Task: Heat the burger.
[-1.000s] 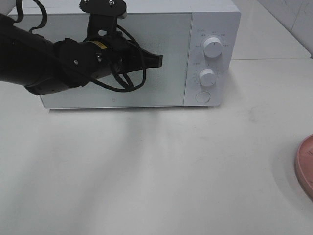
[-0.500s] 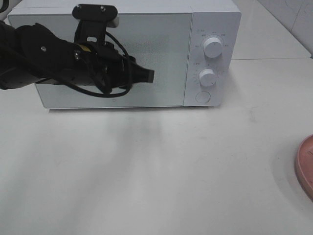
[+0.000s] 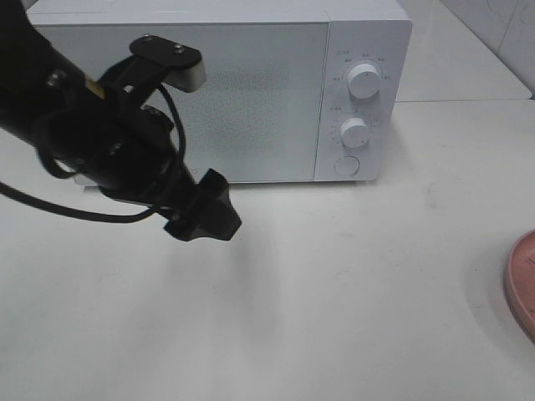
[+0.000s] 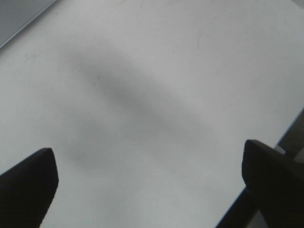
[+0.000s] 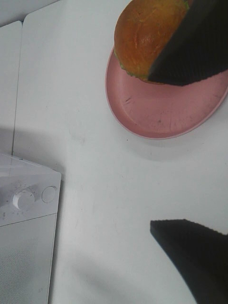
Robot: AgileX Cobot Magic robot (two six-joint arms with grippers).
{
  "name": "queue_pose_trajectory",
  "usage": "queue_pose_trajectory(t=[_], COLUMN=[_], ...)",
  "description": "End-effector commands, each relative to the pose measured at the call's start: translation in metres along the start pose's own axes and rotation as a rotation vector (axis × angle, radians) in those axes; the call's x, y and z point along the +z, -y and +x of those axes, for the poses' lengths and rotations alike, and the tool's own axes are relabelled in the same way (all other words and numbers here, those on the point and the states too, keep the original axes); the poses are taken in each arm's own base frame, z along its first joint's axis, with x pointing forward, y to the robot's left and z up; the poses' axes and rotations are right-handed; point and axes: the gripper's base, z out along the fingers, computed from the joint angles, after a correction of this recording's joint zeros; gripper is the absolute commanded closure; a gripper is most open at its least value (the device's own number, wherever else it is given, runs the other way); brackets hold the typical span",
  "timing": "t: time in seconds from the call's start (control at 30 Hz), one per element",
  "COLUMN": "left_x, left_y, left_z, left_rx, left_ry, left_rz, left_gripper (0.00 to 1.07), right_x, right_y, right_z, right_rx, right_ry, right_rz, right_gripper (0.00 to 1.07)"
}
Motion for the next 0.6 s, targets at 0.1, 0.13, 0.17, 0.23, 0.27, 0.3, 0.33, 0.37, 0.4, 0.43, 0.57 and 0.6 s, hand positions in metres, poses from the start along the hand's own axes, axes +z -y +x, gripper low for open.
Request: queue_pose_trajectory(t=[0.1, 0.13, 0.17, 0.23, 0.27, 0.3, 0.33, 0.37, 0.4, 0.43, 0.57, 0.6], left_x=[-0.044, -0.044, -0.051, -0.072, -0.072, -0.086, -0.086, -0.093, -0.106, -0.106, -0.140, -0.147], left_y=[-0.014, -0.014, -0.019, -0.037, -0.037, -0.048, -0.048, -0.054, -0.064, -0.064, -0.085, -0.087], left_z=[0.016, 0.016, 0.019, 0.030, 0.030, 0.038, 0.038, 0.042, 0.051, 0.051, 0.077, 0.082], left_rx=[-0.096, -0.096, -0.117, -0.191, -0.191, -0.248, -0.248, -0.282, -0.342, -0.342, -0.505, -0.546], left_ry=[-0.062, -0.062, -0.070, -0.090, -0.090, -0.088, -0.088, -0.086, -0.085, -0.085, -0.097, -0.096], left_rz=[0.006, 0.006, -0.002, -0.031, -0.031, -0.053, -0.053, -0.069, -0.106, -0.106, -0.247, -0.275], left_gripper=[0.08, 0.08, 0.08, 0.08, 0.08, 0.08, 0.08, 0.08, 0.08, 0.08, 0.08, 0.08], right_x=[-0.003, -0.003, -0.003, -0.003, -0.003, -0.003, -0.003, -0.003, -0.003, -0.003, -0.003, -0.003], right_y=[0.000, 0.000, 0.000, 0.000, 0.000, 0.000, 0.000, 0.000, 0.000, 0.000, 0.000, 0.000], right_z=[0.001, 0.001, 0.001, 0.001, 0.001, 0.001, 0.001, 0.001, 0.001, 0.001, 0.001, 0.001], right_rx=[0.005, 0.005, 0.005, 0.005, 0.005, 0.005, 0.005, 0.005, 0.005, 0.005, 0.005, 0.005], right_ry=[0.041, 0.041, 0.041, 0.041, 0.041, 0.041, 0.041, 0.041, 0.041, 0.041, 0.041, 0.041], right_rz=[0.005, 0.005, 0.005, 0.005, 0.005, 0.005, 0.005, 0.005, 0.005, 0.005, 0.005, 0.005], right_gripper=[0.31, 0.31, 0.31, 0.31, 0.31, 0.31, 0.31, 0.31, 0.31, 0.31, 0.31, 0.31])
